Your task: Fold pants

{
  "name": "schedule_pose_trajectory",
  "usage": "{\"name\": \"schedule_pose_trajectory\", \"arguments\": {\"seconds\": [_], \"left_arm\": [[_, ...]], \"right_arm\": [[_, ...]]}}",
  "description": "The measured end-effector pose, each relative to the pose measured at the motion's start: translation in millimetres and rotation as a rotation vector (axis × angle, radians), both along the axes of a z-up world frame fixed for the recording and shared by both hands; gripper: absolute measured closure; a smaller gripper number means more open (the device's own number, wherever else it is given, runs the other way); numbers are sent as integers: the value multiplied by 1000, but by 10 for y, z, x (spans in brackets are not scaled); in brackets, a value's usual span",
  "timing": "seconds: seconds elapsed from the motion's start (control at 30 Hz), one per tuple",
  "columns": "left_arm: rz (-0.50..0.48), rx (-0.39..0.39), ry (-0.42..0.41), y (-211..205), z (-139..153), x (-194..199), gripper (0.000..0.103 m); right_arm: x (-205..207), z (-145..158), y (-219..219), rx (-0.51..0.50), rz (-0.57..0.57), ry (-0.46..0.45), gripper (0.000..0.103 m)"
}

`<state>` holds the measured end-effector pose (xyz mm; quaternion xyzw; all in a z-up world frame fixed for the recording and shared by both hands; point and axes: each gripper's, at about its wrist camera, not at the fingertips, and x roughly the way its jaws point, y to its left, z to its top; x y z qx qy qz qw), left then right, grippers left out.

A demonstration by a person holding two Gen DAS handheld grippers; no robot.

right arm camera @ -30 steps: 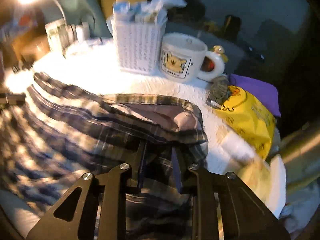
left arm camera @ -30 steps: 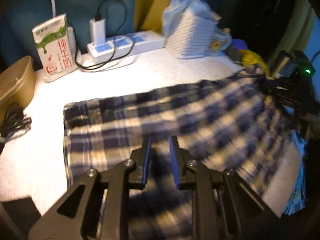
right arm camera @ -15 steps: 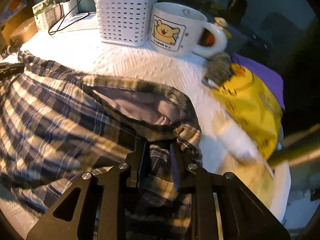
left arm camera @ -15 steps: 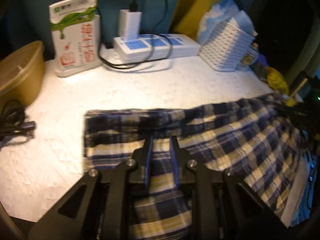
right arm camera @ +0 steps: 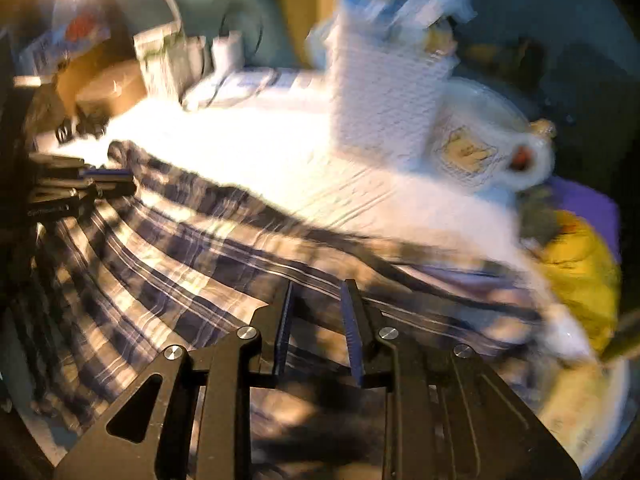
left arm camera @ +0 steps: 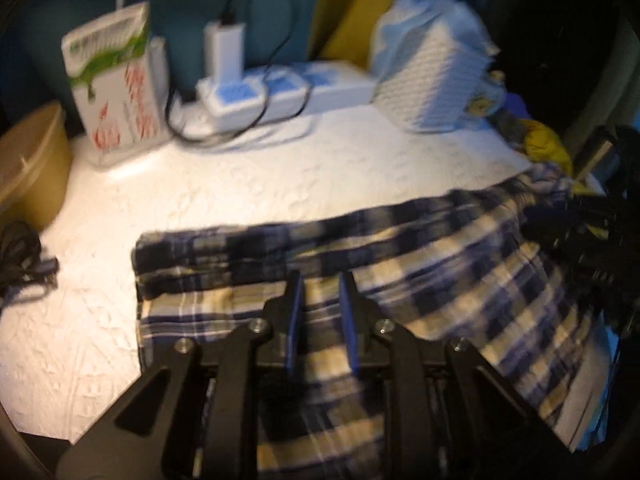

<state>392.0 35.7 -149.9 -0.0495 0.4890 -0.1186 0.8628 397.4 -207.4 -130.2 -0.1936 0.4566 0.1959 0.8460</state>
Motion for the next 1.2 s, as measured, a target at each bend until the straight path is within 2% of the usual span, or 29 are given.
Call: {"name": "schedule_pose_trajectory", "arguments": {"seconds": [0.03, 0.17, 0.3, 0.4, 0.47, 0.57, 0.7, 0.8, 0.9, 1.0, 1.07, 1.2], "left_arm": [[8, -24, -19, 48, -1, 14, 83], [23, -21, -30, 106, -2, 38, 84], [8, 20, -52, 61, -7, 20, 83], [25, 12, -28, 70, 6, 65, 83], [80, 22, -31, 158, 64, 30, 83], [86, -9, -112, 150, 369, -267, 83], [4, -95, -159, -122, 613, -769, 83], [-65, -154, -123, -435, 580, -1070, 83], [-81, -127, -41, -652, 300, -1193, 83], [-32, -122, 34, -601, 44, -1181, 83], [-19, -148, 24, -538, 9, -1198, 83], [-12, -127, 26, -546, 43, -1233, 83]], "right_arm": [[-4, -23, -13, 13, -8, -16, 77], [-178, -12, -252, 26, -32, -10, 77], [-413, 14, -672, 33, -104, -23, 77], [-631, 112, -1002, 26, -183, -68, 77], [-822, 222, -1114, 56, -223, -120, 77], [-1056, 401, -1250, 118, -220, -188, 72], [-1224, 341, -1235, 141, -196, -185, 68], [-1212, 79, -1172, 106, -211, -147, 67], [-1333, -98, -1251, 88, -228, -111, 67], [-1534, -117, -1397, 124, -223, -111, 67], [-1648, -83, -1485, 145, -228, -113, 67], [-1782, -2, -1607, 184, -247, -120, 67]]}}
